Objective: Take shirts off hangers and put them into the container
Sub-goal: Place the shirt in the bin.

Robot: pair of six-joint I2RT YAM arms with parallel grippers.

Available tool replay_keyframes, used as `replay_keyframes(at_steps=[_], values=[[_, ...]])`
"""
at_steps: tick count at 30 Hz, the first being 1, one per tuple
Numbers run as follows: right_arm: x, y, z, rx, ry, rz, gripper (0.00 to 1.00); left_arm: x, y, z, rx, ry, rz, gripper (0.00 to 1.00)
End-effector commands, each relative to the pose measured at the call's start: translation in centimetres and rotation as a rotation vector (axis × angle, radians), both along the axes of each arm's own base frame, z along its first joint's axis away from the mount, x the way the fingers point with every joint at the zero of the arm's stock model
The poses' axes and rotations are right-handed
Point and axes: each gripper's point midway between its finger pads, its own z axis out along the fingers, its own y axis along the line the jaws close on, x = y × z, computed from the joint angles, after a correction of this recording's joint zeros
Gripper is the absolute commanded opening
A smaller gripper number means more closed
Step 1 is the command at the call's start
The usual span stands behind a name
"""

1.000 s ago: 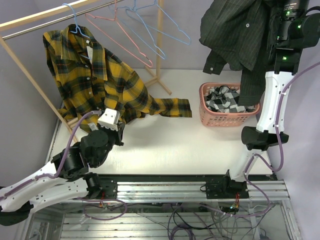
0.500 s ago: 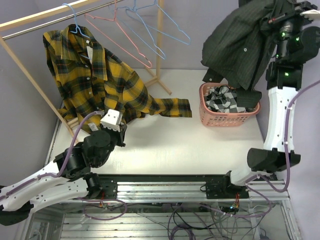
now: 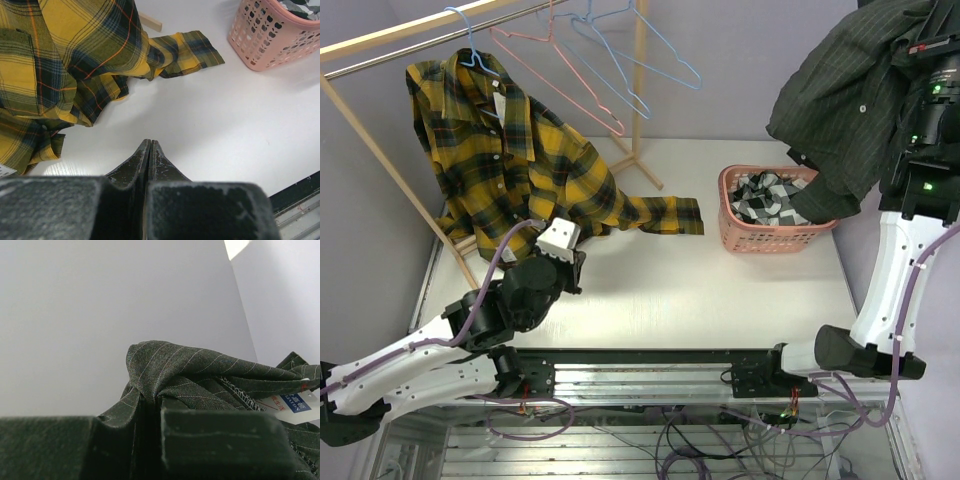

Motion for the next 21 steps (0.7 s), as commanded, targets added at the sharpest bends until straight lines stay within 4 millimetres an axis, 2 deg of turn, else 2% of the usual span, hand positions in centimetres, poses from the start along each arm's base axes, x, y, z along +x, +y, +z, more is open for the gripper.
replay_keyframes(at_steps=[1,5,12,14,18,21], values=[[-4.7,1.8,3.6,-0.067,-0.107,0.03,0.0,-0.3,-0.8,0.9,-0.067,-0.007,-0.026,0.07],[-5.8,2.5,3.4,-0.08,-0.086,0.046,0.0,-0.5,-0.7,0.9,-0.077,0.0,-0.032,0.07],[-3.3,2.4,-2.5,-0.019,0.032,0.096,0.0,-1.1,-0.2,0.6,-0.101,0.018,-0.037,0.07],[-2.2,2.2,-4.5,0.02,0.09,0.111,0.0,-1.1,-0.1,0.5,-0.107,0.019,-0.034,0.07],[0.6,3.0,-9.8,0.062,0.203,0.203,0.0,-1.2,-0.1,0.5,-0.112,0.02,-0.033,0.07],[2.7,2.6,-14.2,0.09,0.294,0.202,0.0,-1.2,-0.1,0.3,-0.107,0.024,-0.036,0.07]])
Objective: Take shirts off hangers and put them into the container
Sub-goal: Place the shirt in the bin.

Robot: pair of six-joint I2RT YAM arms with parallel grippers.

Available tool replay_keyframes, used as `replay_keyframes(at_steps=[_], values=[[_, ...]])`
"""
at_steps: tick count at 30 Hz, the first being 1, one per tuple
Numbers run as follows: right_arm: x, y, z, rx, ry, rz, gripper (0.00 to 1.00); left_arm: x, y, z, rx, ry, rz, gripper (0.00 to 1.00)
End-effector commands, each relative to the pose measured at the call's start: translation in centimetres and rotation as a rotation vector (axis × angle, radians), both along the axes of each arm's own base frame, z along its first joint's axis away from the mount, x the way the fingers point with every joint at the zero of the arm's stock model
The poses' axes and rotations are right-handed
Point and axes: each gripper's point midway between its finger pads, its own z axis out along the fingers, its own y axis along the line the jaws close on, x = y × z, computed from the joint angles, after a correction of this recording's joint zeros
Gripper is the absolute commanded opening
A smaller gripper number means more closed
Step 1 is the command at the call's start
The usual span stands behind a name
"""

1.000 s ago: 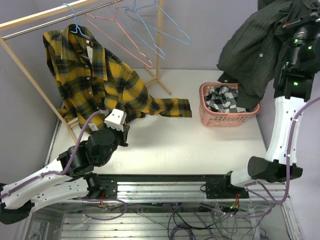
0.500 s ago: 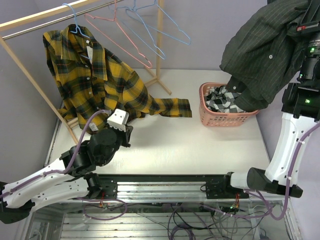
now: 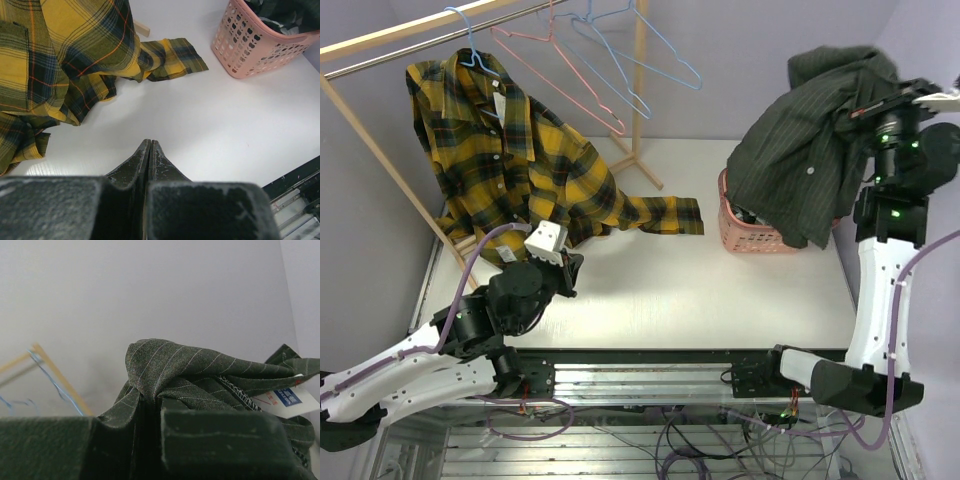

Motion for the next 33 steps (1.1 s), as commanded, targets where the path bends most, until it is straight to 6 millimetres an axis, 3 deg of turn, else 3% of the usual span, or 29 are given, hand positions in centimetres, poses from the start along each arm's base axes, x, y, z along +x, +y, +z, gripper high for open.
replay_keyframes(at_steps=[1,6,9,13,16,23,33], values=[[2.2,0.0,-4.7,0.032,0.093,0.037,0.0,-0.3,-0.4,-0.3,-0.008,0.012,-0.018,0.07],[4.6,-1.2,-9.7,0.024,0.252,-0.005,0.0,-0.2,-0.4,-0.3,-0.003,0.01,-0.014,0.07],[6.5,-2.0,-14.3,0.025,0.417,-0.021,0.0,-0.1,-0.7,-0.3,-0.009,0.006,-0.018,0.07],[8.1,-2.4,-22.2,0.03,0.675,-0.01,0.0,-0.1,-1.0,0.2,-0.004,-0.002,-0.036,0.07],[7.7,-2.1,-27.3,0.04,0.823,0.014,0.0,-0.1,-0.8,1.3,0.013,-0.025,-0.046,0.07],[5.3,-0.6,-35.7,0.07,0.966,0.053,0.0,0.4,2.0,4.3,0.104,-0.114,0.018,0.07],[7.2,2.5,-46.0,-0.029,1.308,0.093,0.0,-0.1,5.5,4.4,0.126,-0.163,0.08,0.07]])
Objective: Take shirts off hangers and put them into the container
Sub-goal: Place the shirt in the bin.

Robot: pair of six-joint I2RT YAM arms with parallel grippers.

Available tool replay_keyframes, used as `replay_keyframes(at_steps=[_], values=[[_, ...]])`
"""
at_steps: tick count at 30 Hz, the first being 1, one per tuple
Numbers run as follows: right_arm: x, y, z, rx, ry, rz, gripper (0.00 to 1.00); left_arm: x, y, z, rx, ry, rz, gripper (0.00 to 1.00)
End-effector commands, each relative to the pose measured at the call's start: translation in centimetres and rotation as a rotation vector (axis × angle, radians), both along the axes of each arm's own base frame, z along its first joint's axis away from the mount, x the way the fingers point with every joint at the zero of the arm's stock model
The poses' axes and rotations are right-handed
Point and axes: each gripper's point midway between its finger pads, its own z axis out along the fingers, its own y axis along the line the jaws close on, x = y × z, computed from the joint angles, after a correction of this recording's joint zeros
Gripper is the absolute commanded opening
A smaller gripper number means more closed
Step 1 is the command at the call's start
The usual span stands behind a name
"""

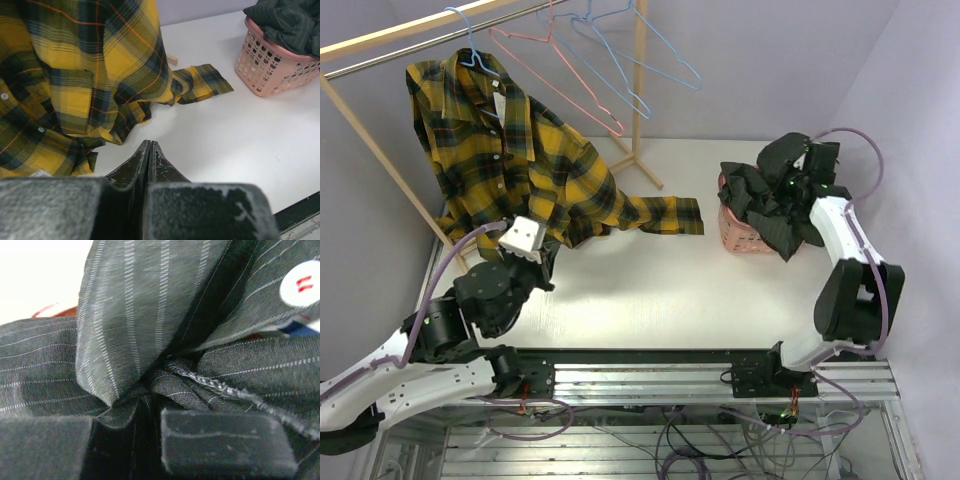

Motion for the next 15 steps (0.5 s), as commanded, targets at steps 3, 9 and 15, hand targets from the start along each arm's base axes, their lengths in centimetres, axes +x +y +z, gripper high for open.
replay_keyframes(at_steps=[3,9,15], values=[[-0.8,1.1,-6.3,-0.101,0.21,0.002,0.0,-0.6,3.2,-0.5,-0.011,-0.039,0.062,0.07],[-2.0,1.1,-11.5,-0.098,0.351,-0.003,0.05,-1.2,5.3,-0.4,-0.073,-0.072,0.096,0.07],[-4.4,0.7,-16.9,-0.12,0.499,0.002,0.06,-1.2,4.6,-0.7,-0.053,-0.064,0.07,0.07]])
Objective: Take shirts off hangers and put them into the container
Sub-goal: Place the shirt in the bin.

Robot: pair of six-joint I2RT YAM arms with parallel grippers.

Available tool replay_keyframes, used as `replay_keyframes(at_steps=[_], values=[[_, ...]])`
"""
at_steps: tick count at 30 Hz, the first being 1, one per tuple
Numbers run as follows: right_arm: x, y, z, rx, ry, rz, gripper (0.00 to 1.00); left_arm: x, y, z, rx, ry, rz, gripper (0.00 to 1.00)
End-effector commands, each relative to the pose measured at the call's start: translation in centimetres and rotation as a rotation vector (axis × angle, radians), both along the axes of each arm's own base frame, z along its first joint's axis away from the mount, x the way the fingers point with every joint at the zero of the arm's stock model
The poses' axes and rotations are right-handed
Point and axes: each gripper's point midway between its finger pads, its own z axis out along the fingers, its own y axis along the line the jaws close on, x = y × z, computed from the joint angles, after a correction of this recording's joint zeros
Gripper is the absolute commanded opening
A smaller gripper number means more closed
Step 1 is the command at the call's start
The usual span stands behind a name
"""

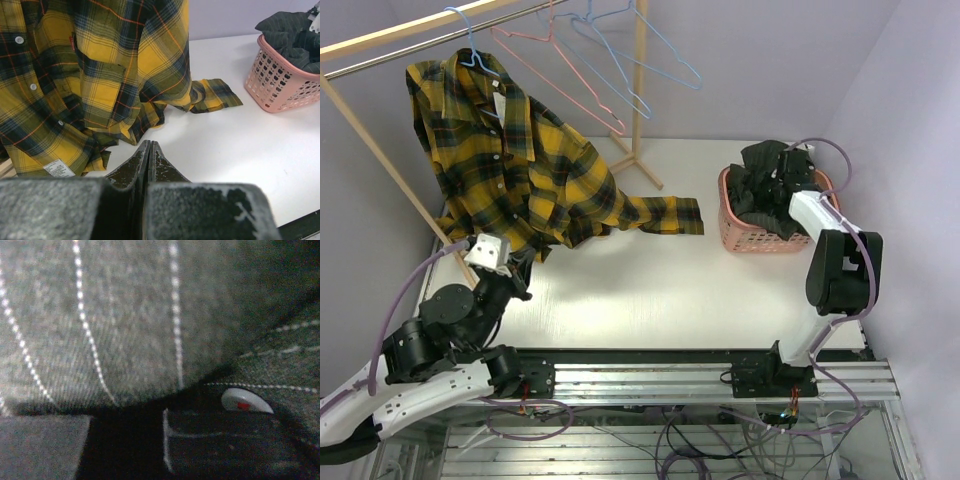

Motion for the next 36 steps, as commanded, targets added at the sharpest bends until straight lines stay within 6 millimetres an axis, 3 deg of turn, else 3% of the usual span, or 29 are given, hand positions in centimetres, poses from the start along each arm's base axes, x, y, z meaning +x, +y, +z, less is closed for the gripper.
replay_keyframes(at_steps=[1,8,13,15,17,19,21,29,36], values=[[-6.3,-0.8,-9.0,-0.045,0.324,-0.01,0.06,0.3,-0.7,-0.8,0.054,0.015,-0.008,0.07],[-7.6,-1.2,-12.1,-0.055,0.395,-0.029,0.12,0.4,-1.9,-1.3,0.091,0.035,-0.046,0.08],[-6.8,-1.3,-11.0,-0.055,0.367,-0.04,0.22,0.4,-1.5,-1.2,0.08,0.031,-0.031,0.18],[-5.9,-1.2,-9.3,-0.048,0.328,-0.042,0.27,0.3,-1.4,-1.2,0.077,0.03,-0.028,0.24],[-5.1,-1.2,-7.0,-0.043,0.284,-0.048,0.4,0.3,-1.3,-1.3,0.079,0.032,-0.026,0.29],[-4.2,-1.2,-4.4,-0.038,0.237,-0.053,0.42,0.3,-1.4,-1.3,0.078,0.037,-0.028,0.32],[-3.5,-1.1,-1.8,-0.035,0.193,-0.046,0.72,0.4,-1.5,-1.5,0.085,0.044,-0.03,0.33],[-2.2,-1.4,6.9,-0.051,0.034,-0.056,0.76,0.4,-1.5,-1.5,0.084,0.046,-0.025,0.33],[-1.3,-2.5,13.8,-0.087,-0.136,-0.115,0.73,0.2,-1.0,-1.3,0.062,0.038,-0.021,0.32]])
